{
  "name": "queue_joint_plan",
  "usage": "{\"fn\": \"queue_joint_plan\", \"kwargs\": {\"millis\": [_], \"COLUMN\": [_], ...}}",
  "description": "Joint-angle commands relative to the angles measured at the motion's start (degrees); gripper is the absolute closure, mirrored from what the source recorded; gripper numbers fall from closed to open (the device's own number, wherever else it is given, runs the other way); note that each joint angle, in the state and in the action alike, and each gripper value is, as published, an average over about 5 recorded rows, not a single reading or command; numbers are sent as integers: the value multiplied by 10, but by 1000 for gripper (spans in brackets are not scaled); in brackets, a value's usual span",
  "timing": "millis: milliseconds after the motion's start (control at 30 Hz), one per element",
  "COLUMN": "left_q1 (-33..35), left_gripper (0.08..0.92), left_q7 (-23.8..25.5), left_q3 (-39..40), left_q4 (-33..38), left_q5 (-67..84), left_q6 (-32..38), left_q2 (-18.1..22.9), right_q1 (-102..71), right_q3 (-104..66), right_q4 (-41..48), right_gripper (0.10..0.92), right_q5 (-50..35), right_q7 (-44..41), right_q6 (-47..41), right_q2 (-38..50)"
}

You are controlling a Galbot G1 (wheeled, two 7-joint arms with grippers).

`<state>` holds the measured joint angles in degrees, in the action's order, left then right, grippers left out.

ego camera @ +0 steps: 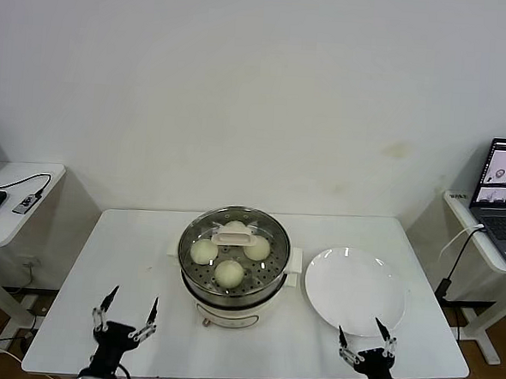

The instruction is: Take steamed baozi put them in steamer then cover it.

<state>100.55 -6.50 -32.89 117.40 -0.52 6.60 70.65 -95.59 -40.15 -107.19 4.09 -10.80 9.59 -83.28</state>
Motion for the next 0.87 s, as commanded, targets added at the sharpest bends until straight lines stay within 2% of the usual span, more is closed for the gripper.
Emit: {"fn": "queue_joint_plan", "kwargs": {"millis": [33,633,867], "left_q1": [86,83,87], "left_gripper": [177,177,177], "left_q7": [4,20,27], "left_q3": [-26,-11,-8], "left_q4": [-27,-36,-30], "left_q5": [207,192,188], "left_q6": [65,60,59], "left_q2": [19,8,5], "right_q1": [-27,-47,-54], "right_q3": [29,28,37], "right_q4": [-10,-20,-35], "right_gripper": [203,203,203], "right_q5": [-19,-3,-26], "right_q7": [-10,-10,-15], "right_q6": [10,10,-1], "right_q2": [9,-1,2]}}
